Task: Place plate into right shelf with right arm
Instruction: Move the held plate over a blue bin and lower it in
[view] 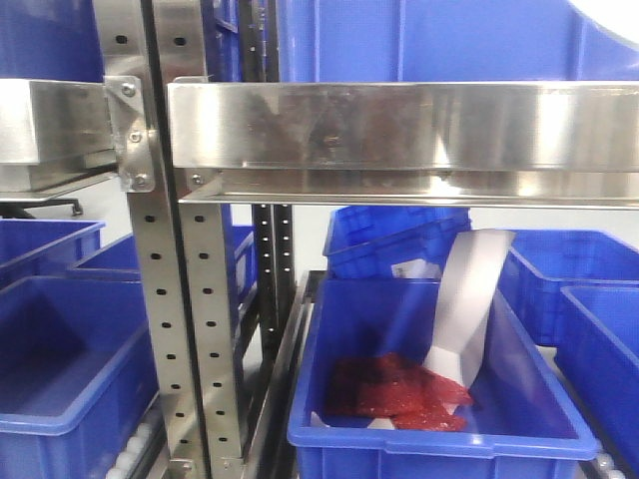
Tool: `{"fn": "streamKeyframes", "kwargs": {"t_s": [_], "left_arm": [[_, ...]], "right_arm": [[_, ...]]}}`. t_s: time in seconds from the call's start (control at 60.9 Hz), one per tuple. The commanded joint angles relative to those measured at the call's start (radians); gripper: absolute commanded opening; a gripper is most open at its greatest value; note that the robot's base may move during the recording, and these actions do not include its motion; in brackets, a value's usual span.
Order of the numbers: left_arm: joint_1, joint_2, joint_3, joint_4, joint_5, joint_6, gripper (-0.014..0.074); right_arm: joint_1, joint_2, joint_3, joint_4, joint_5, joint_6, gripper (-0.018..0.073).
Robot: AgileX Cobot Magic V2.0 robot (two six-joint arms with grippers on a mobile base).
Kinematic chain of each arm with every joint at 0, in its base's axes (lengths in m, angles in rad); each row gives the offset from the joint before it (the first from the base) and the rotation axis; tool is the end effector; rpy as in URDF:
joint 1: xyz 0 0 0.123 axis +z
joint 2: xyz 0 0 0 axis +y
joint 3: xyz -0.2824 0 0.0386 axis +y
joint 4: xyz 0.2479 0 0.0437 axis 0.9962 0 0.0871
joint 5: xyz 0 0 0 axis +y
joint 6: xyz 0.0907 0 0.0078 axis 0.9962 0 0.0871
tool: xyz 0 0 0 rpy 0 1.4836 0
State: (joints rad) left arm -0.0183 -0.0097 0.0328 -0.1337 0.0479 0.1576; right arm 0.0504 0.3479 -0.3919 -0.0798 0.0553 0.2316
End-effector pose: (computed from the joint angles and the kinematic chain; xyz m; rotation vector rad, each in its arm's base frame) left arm 0.0571 -0.0016 0.1982 0.0379 1.5537 -0.0004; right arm 0.0841 0.0038 0.3169 0.0795 1.4947 0.1598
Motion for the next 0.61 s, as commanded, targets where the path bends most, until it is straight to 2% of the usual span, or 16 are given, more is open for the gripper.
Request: {"fn": "streamKeyframes", "kwargs": {"t_s": [0.0, 0.591], "left_arm": [[-0.002, -0.010, 0.010, -0.008, -0.090, -0.007, -0.0128], [-0.002, -0.010, 0.010, -0.008, -0.090, -0.007, -0.0128]], "right_arm": [[-0.005, 0.009, -0.033, -0.008, -0.105, -0.006, 0.0050], [-0.005, 0.009, -0.033, -0.008, -0.107, -0.006, 0.0050]]}}
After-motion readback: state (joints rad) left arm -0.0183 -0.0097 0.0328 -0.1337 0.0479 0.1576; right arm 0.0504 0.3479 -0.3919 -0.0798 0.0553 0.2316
